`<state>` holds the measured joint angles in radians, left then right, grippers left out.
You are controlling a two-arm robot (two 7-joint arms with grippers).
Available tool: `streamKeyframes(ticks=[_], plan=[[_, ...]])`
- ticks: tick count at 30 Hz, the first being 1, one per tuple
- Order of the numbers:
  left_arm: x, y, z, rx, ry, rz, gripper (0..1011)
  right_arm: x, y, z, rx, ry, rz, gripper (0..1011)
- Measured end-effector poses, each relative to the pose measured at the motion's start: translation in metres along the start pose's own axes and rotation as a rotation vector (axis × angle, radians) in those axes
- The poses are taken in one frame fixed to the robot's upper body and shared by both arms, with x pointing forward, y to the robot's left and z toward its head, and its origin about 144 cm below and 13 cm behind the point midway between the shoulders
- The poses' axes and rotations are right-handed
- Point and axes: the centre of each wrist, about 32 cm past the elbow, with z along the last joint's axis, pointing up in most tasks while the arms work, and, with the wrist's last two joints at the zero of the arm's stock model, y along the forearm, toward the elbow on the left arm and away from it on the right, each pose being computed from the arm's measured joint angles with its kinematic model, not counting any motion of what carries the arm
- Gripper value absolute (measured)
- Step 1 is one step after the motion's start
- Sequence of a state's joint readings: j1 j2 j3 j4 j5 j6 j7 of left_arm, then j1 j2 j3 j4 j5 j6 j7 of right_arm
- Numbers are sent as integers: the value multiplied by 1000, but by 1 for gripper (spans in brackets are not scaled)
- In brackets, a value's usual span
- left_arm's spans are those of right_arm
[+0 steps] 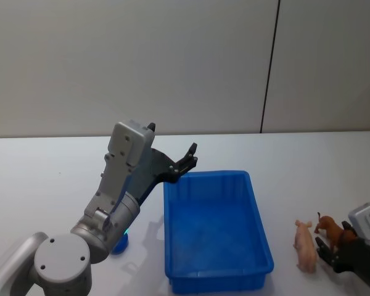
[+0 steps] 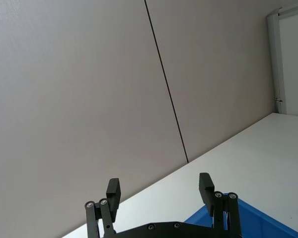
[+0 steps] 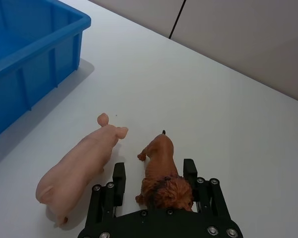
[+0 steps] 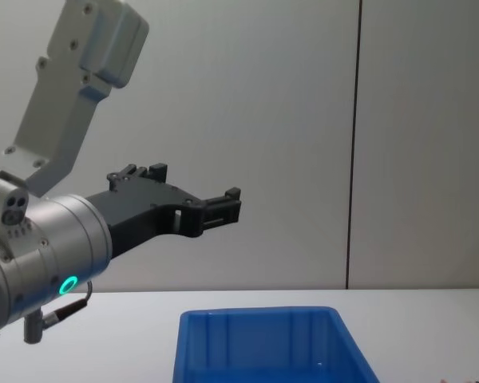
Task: Pick up the two dolls from the table and place them into the box.
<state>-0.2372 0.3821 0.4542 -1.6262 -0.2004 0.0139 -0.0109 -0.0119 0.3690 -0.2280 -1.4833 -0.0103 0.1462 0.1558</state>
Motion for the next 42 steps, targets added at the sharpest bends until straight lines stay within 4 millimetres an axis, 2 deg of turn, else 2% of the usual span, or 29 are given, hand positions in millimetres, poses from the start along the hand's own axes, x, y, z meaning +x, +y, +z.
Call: streamKeyframes(ticks=[20,42], plan=[[0,0,0,0,0,0,1002,-2,-2,0,16,35,-20,531],[0,0,0,0,0,0,1002,-2,-2,3,56,49,-29,519]])
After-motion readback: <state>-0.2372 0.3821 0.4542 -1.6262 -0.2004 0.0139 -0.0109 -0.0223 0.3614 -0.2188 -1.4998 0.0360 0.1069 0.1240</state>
